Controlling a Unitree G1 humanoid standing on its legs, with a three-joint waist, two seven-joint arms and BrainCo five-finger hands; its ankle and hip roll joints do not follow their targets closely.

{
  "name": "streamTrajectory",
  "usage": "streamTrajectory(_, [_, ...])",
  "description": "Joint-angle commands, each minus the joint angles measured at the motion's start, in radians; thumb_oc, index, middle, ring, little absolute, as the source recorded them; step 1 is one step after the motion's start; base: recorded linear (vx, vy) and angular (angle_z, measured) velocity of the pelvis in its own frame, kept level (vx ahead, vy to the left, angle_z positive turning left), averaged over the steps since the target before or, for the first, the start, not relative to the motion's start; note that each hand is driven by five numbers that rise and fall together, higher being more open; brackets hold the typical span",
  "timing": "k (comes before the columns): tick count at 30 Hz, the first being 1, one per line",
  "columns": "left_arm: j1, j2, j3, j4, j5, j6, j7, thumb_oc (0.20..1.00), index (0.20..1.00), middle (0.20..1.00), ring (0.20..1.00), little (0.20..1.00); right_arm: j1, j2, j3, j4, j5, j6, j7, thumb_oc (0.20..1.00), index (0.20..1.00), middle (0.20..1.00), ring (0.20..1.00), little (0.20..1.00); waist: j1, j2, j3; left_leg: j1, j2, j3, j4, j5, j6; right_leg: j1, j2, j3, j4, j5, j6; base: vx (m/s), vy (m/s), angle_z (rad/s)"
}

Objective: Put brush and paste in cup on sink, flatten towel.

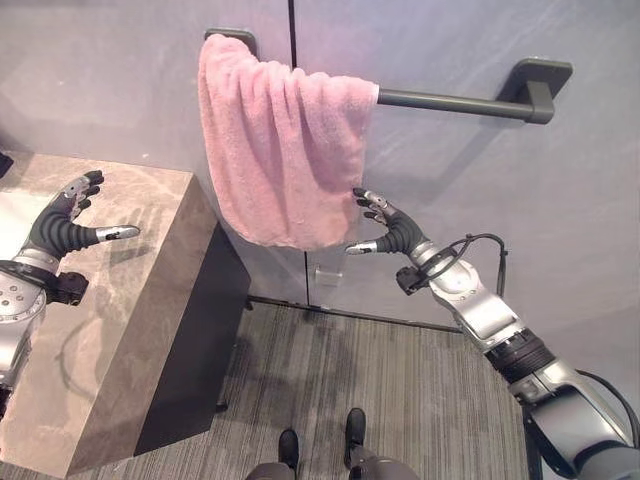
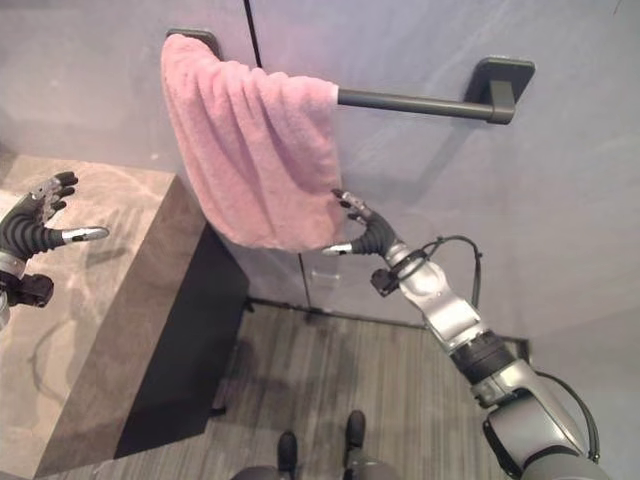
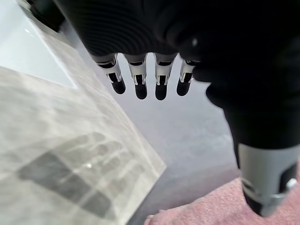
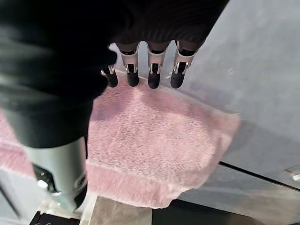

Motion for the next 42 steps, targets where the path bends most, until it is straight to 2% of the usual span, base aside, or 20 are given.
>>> streamTrajectory(1, [-0.058, 0.07, -0.01, -0.013, 0.03, -0.018, 0.031, 1.0, 1.0, 1.0, 1.0, 1.0, 0.028, -0.012, -0.057, -0.045, 0.036, -0.017, 0.008, 1.0, 1.0, 1.0, 1.0, 1.0, -0.008, -0.013, -0.013, -0.031, -0.053, 0.026, 0.004, 0.054, 0.018, 0.068, -0.082, 0.004, 0.034, -0.02, 0.126, 0.05, 0.018, -0.01])
streamTrajectory(8, [-0.079, 0.071, -0.031, -0.019, 0.025, -0.017, 0.024, 1.0, 1.0, 1.0, 1.0, 1.0, 0.018, -0.014, -0.045, -0.02, 0.097, -0.02, 0.011, 1.0, 1.0, 1.0, 1.0, 1.0, -0.012, -0.007, -0.017, -0.013, -0.055, 0.029, 0.002, 0.046, 0.016, 0.083, -0.081, 0.008, 0.021, -0.024, 0.128, 0.02, 0.007, -0.03])
streamTrajectory(24, [-0.171, 0.084, -0.119, -0.011, -0.01, -0.027, 0.03, 1.0, 1.0, 1.0, 1.0, 1.0, -0.24, 0.035, 0.099, 0.152, 0.166, -0.013, -0.004, 1.0, 1.0, 1.0, 1.0, 1.0, 0.02, -0.01, -0.014, -0.023, -0.052, 0.024, 0.001, 0.05, 0.01, 0.082, -0.075, 0.0, 0.006, -0.02, 0.124, 0.0, 0.0, 0.0])
streamTrajectory(36, [-0.147, 0.068, -0.098, -0.017, 0.003, -0.023, 0.042, 1.0, 1.0, 1.0, 1.0, 1.0, -0.299, 0.037, 0.094, 0.138, 0.175, -0.018, -0.021, 1.0, 1.0, 1.0, 1.0, 1.0, 0.021, -0.024, -0.015, -0.02, -0.049, 0.023, 0.002, 0.046, 0.009, 0.089, -0.069, -0.001, 0.003, -0.027, 0.12, 0.0, 0.0, 0.0])
streamTrajectory(37, [-0.146, 0.064, -0.096, -0.017, 0.005, -0.022, 0.043, 1.0, 1.0, 1.0, 1.0, 1.0, -0.298, 0.037, 0.092, 0.129, 0.175, -0.021, -0.022, 0.762, 0.762, 0.762, 0.762, 0.762, 0.021, -0.024, -0.014, -0.02, -0.049, 0.024, 0.002, 0.045, 0.009, 0.089, -0.069, -0.001, 0.003, -0.027, 0.12, 0.0, 0.0, 0.0])
streamTrajectory(38, [-0.145, 0.062, -0.094, -0.016, 0.006, -0.022, 0.043, 1.0, 1.0, 1.0, 1.0, 1.0, -0.296, 0.036, 0.088, 0.12, 0.172, -0.022, -0.023, 0.699, 0.699, 0.699, 0.699, 0.699, 0.021, -0.024, -0.014, -0.02, -0.048, 0.025, 0.002, 0.044, 0.01, 0.089, -0.069, 0.0, 0.003, -0.028, 0.12, 0.0, 0.0, 0.0])
streamTrajectory(39, [-0.144, 0.062, -0.094, -0.016, 0.006, -0.022, 0.043, 1.0, 1.0, 1.0, 1.0, 1.0, -0.295, 0.036, 0.088, 0.119, 0.171, -0.021, -0.023, 0.567, 0.567, 0.567, 0.567, 0.567, 0.021, -0.024, -0.014, -0.019, -0.048, 0.025, 0.002, 0.044, 0.01, 0.089, -0.069, 0.0, 0.003, -0.028, 0.12, 0.0, 0.0, 0.0])
streamTrajectory(40, [-0.144, 0.059, -0.093, -0.015, 0.007, -0.022, 0.043, 1.0, 1.0, 1.0, 1.0, 1.0, -0.294, 0.035, 0.084, 0.111, 0.167, -0.023, -0.026, 0.523, 0.523, 0.523, 0.523, 0.523, 0.02, -0.024, -0.013, -0.02, -0.049, 0.025, 0.002, 0.044, 0.011, 0.089, -0.069, 0.0, 0.003, -0.028, 0.121, 0.0, 0.0, 0.0])
streamTrajectory(41, [-0.143, 0.053, -0.09, -0.014, 0.007, -0.021, 0.043, 1.0, 1.0, 1.0, 1.0, 1.0, -0.289, 0.034, 0.078, 0.099, 0.161, -0.025, -0.029, 0.2, 0.2, 0.2, 0.2, 0.2, 0.019, -0.022, -0.012, -0.018, -0.05, 0.026, 0.003, 0.042, 0.012, 0.089, -0.069, 0.001, 0.003, -0.028, 0.121, 0.0, 0.0, 0.0])
streamTrajectory(42, [-0.146, 0.048, -0.093, -0.011, 0.01, -0.02, 0.043, 1.0, 1.0, 1.0, 1.0, 1.0, -0.285, 0.037, 0.072, 0.093, 0.16, -0.027, -0.032, 0.2, 0.2, 0.2, 0.2, 0.2, 0.018, -0.02, -0.011, -0.017, -0.05, 0.027, 0.002, 0.041, 0.012, 0.088, -0.069, 0.003, 0.003, -0.029, 0.121, 0.0, 0.0, 0.0])
